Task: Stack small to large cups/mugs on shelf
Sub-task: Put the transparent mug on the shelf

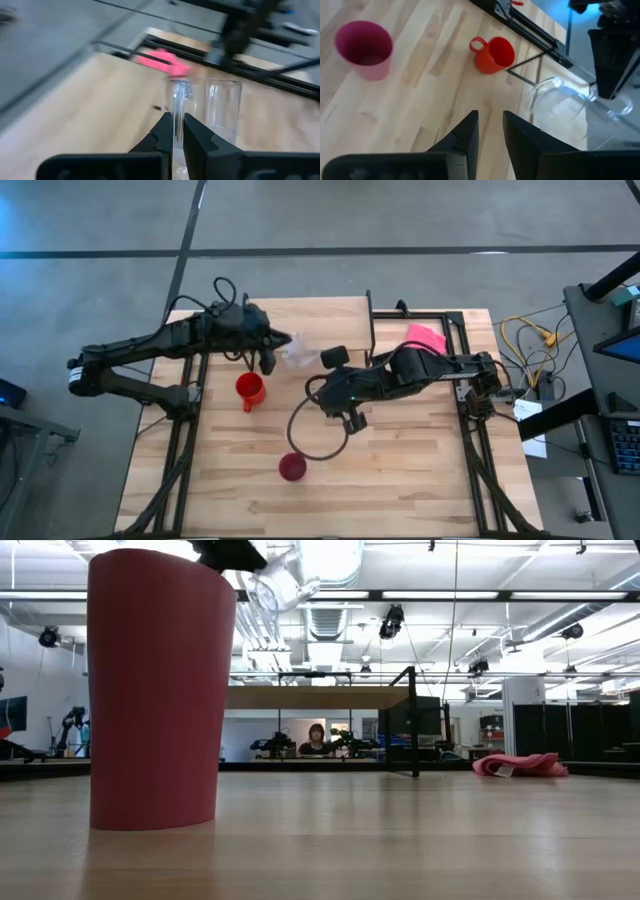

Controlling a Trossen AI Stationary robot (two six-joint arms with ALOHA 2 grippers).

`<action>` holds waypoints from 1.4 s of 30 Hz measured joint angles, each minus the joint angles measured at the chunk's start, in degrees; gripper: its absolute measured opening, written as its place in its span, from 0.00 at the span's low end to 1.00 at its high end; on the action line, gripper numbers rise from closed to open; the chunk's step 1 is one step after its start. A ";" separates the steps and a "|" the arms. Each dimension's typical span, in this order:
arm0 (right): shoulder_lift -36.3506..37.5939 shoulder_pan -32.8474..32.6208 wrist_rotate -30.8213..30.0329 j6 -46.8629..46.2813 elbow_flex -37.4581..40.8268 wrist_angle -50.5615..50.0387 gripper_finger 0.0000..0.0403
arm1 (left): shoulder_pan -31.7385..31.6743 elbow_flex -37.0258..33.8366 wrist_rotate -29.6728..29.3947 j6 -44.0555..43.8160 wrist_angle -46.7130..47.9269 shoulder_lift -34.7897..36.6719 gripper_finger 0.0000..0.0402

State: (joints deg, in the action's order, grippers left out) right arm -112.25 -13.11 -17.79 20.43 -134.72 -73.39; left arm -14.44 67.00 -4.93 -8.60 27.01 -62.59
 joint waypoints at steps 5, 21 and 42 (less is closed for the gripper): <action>0.25 -0.03 -0.24 -2.71 0.00 -0.23 0.19 | -0.23 -0.25 -7.54 -1.54 -4.66 0.00 0.02; 0.25 0.01 -0.28 -10.62 0.00 -4.46 0.19 | -0.56 -17.72 -14.24 -3.07 -31.84 2.88 0.03; 0.25 0.01 -0.28 -12.96 0.00 -5.66 0.20 | -0.63 -38.42 -27.08 -6.28 -41.88 17.25 0.03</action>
State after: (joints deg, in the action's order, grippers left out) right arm -112.01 -13.10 -18.06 7.46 -134.72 -79.05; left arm -15.07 28.58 -32.01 -14.88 -14.88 -45.33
